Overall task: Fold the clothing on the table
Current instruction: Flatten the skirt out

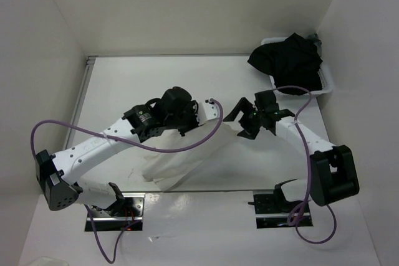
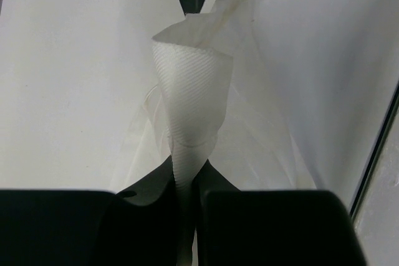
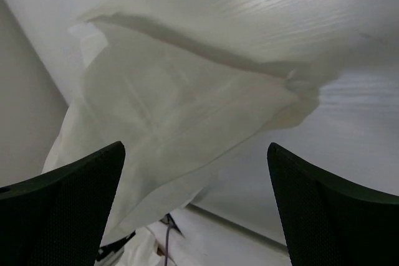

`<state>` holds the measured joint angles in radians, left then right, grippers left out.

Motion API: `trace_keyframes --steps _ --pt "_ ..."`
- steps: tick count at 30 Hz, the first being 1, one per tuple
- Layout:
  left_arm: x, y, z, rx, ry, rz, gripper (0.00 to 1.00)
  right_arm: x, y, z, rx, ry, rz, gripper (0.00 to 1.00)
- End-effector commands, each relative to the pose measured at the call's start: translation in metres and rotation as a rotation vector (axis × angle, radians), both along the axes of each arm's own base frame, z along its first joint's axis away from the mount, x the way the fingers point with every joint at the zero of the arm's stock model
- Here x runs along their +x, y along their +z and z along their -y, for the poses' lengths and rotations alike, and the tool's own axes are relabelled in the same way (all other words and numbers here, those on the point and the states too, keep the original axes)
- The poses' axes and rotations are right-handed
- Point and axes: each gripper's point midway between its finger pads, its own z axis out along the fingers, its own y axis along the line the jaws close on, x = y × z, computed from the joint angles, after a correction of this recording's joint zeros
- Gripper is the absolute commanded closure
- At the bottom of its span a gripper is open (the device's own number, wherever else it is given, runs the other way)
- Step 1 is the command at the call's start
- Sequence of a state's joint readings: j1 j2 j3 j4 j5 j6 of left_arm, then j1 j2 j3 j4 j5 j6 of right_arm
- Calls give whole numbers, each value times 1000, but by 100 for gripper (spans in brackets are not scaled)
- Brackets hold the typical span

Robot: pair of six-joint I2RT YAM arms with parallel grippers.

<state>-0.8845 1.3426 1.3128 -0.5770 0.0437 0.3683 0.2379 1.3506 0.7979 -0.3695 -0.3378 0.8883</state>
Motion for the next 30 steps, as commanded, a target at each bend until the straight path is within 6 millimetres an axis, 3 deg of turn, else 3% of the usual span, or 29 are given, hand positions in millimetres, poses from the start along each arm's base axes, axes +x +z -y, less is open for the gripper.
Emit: trace_keyframes --steps 1,4,7,9,13,15,16,17,18,20,22,23,24,25,26,30 --pt "3 17 0 -31 0 60 84 -10 22 -16 86 -10 50 1" --pt "1 22 0 -44 -9 63 84 -15 13 -19 139 -54 52 1" --pt "-3 26 1 -53 -18 70 84 -6 -10 -18 82 -68 11 1" --pt "-8 27 1 -51 -41 74 84 4 -12 -22 76 -58 38 2" --pt "-14 38 5 -75 -65 79 83 19 -26 -36 74 -27 6 19" --pt "-16 43 6 -84 -74 78 83 25 -24 -34 59 -43 23 43" --pt "-18 52 5 -100 -82 85 83 28 -15 -28 36 -72 59 76" --pt "-19 50 4 -91 -82 77 85 32 -4 -24 25 -91 90 88" --pt "-20 65 3 -120 -82 101 87 34 8 -19 6 -104 126 99" --pt "-25 78 -4 -135 -82 114 88 35 57 -5 -28 -143 240 100" --pt "-27 97 -9 -164 -71 147 88 23 93 7 -65 -178 308 100" --pt "-30 112 -14 -196 -71 173 88 13 144 11 -30 -201 431 100" --pt "-32 118 -19 -201 -63 183 88 0 164 4 -14 -195 467 100" --pt "-36 126 -22 -225 -50 175 88 -12 169 14 -57 -234 463 100" --pt "-39 143 -26 -267 -44 194 88 -26 201 14 -8 -256 513 100" --pt "-58 165 -33 -365 -28 135 88 -71 235 -14 77 -168 516 100"
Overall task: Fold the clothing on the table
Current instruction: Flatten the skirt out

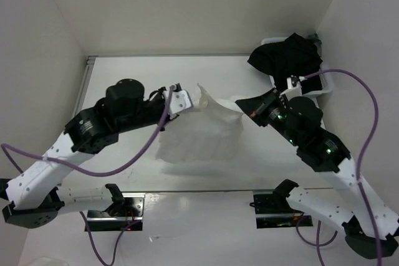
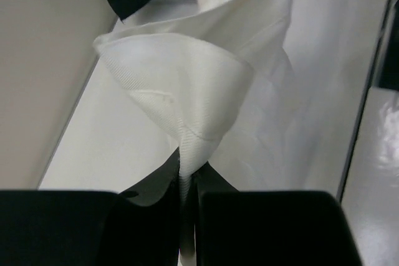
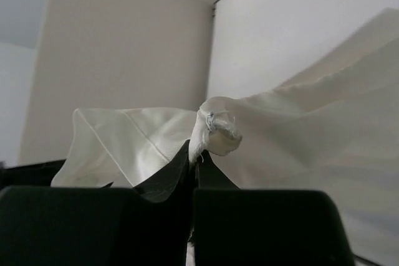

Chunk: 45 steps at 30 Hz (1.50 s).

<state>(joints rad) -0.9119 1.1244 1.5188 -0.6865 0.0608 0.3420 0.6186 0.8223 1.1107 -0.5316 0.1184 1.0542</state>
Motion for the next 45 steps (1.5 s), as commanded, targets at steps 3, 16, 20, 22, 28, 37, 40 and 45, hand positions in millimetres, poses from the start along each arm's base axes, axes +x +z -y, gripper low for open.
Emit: trace_keyframes --steps 3,16,20,22,28,37,40,45 --pt "-30 40 -6 -202 -7 -121 88 -28 -6 10 -30 -58 -123 100" --pt "77 -38 -26 -207 413 -290 88 91 -28 -38 -328 -109 -96 100" --pt "147 -103 -51 -112 538 -394 83 152 -91 -26 -374 -85 -194 85" --pt "176 -134 -52 -93 558 -453 80 171 -132 -29 -446 -72 -257 83" --pt "252 -209 -89 -48 651 -547 64 243 -182 -33 -472 -108 -302 70" --pt "296 -219 -139 1 733 -496 24 281 -163 -11 -598 -175 -251 3" --pt "255 -244 -150 84 717 -604 22 253 -167 15 -544 -132 -267 3" --pt "190 -290 -154 151 657 -712 20 170 -268 30 -627 53 -518 2"
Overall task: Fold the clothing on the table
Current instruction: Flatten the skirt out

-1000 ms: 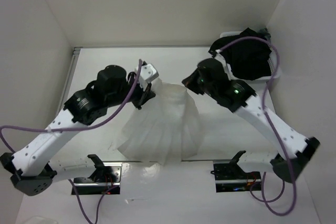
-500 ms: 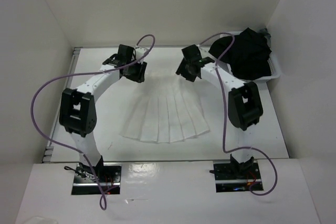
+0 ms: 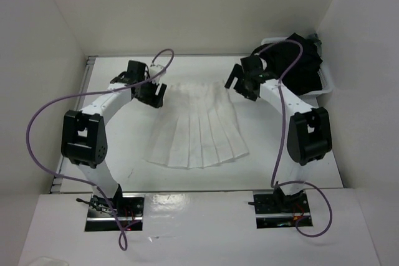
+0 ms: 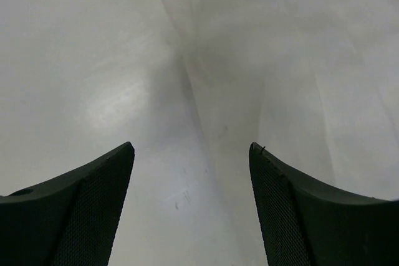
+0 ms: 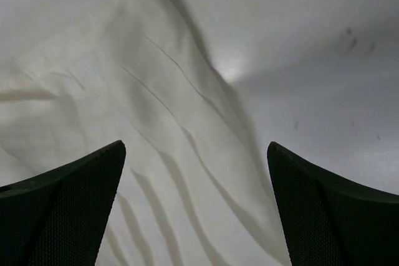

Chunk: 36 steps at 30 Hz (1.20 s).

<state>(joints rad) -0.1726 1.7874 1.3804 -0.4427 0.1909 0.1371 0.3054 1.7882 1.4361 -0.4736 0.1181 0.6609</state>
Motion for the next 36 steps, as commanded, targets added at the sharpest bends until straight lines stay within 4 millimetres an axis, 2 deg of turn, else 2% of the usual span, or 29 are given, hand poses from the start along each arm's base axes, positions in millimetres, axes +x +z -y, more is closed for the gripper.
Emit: trace_keyframes --steps 1,2,3,6,9,10,13,17,18,20,21,22,24,25,26,27,29,30,31,33,34,36 --pt "-45 -27 0 3 -74 -91 19 -58 -58 -4 -21 112 -179 2" --pt "-48 -33 -2 13 -68 -100 17 -81 -75 -6 -2 106 -228 2" --pt "-58 -44 -4 18 -68 -132 17 -90 -81 -6 18 100 -238 2" --pt "-67 -64 -10 46 -65 -175 17 -114 -95 -7 73 87 -259 2" --pt "-79 -73 4 -25 -110 -216 17 -133 -109 -12 102 112 -303 2" --pt "-82 -72 12 -47 -146 -216 17 -136 -108 -17 118 119 -299 2" --pt "-98 -61 31 -111 -220 -224 20 -162 -113 -26 154 145 -336 2" --pt "-122 -73 34 -122 -268 -304 31 -176 -106 -25 193 142 -332 8" --pt "-133 -79 35 -137 -274 -355 44 -176 -98 -28 209 153 -315 17" --pt "-147 -77 44 -198 -322 -402 66 -184 -102 -26 205 166 -326 37" --pt "-146 -73 47 -211 -328 -401 78 -185 -102 -27 213 173 -330 60" --pt "-142 -68 48 -211 -330 -390 91 -179 -92 -29 207 197 -299 71" --pt "-140 -51 42 -215 -311 -383 98 -180 -78 -26 187 204 -294 95" --pt "-136 -31 40 -225 -322 -337 100 -171 -49 -29 198 223 -227 100" --pt "-136 -8 39 -240 -345 -322 100 -169 -34 -26 188 212 -203 100" --pt "-135 15 37 -248 -358 -280 100 -169 -3 -23 185 218 -153 100" --pt "-146 42 36 -247 -379 -294 100 -171 26 -24 206 231 -107 100" --pt "-143 53 36 -247 -380 -284 100 -170 49 -31 243 260 -71 100" --pt "-138 75 39 -254 -389 -249 100 -170 61 -32 262 268 -53 100" --pt "-128 81 42 -268 -381 -270 100 -164 82 -41 297 300 -18 100" --pt "-120 92 43 -267 -383 -255 100 -163 81 -47 317 321 -38 100" --pt "-110 80 41 -249 -343 -302 100 -158 88 -50 327 331 -22 100"
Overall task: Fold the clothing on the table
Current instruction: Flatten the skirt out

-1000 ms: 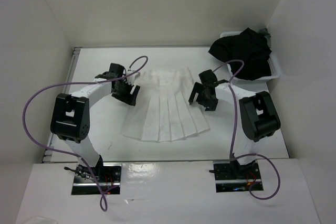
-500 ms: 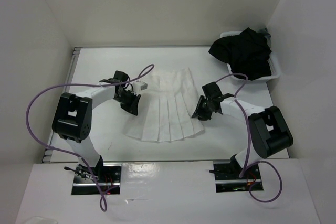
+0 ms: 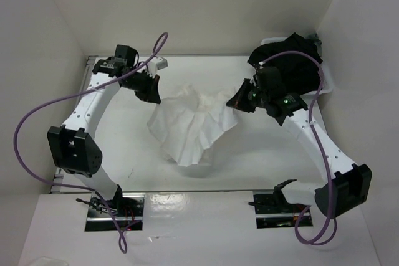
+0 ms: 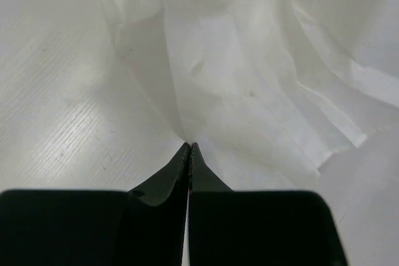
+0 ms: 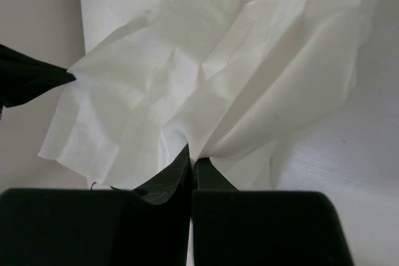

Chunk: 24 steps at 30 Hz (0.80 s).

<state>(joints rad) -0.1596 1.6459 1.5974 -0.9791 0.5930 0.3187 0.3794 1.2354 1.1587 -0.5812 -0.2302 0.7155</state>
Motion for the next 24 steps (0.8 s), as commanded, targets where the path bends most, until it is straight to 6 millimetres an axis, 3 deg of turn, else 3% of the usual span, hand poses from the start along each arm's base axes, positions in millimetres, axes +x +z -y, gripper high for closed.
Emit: trace_keyframes --steps 1,4,5,7,9,11,12,13,14,15,16,17,20,22,24 --pt "-15 -22 0 18 -6 -176 100 -8 -13 -5 -10 56 -83 100" --pt "-19 -50 -10 81 23 -222 100 -19 -51 12 -9 41 -170 100" --pt "-30 -65 -12 92 15 -271 100 -20 -58 20 -1 21 -181 100" --pt "-39 -74 -14 93 15 -280 100 -30 -70 27 -10 4 -193 100" --pt "-53 -96 -22 137 17 -303 100 -36 -83 39 -49 -37 -229 100" --pt "-60 -106 -34 214 27 -274 100 -48 -92 43 -57 -37 -253 100" --pt "-60 -110 -38 230 35 -253 100 -53 -98 44 -60 -37 -265 96" --pt "-75 -118 -39 243 27 -268 99 -62 -113 50 -85 -52 -294 84" --pt "-81 -122 -41 246 19 -269 95 -64 -122 56 -97 -73 -314 73" --pt "-87 -126 -37 249 0 -268 77 -69 -137 68 -122 -114 -349 62" --pt "-93 -127 -35 252 -11 -271 61 -70 -144 75 -130 -137 -364 60" --pt "-90 -127 -35 250 -10 -262 50 -71 -145 79 -128 -155 -367 56" --pt "-85 -127 -43 298 28 -236 36 -58 -125 95 -145 -237 -300 24" --pt "-73 -122 -46 316 45 -180 33 -44 -106 102 -155 -278 -241 24" --pt "-55 -103 -45 306 62 -92 32 -36 -99 102 -164 -264 -221 24"
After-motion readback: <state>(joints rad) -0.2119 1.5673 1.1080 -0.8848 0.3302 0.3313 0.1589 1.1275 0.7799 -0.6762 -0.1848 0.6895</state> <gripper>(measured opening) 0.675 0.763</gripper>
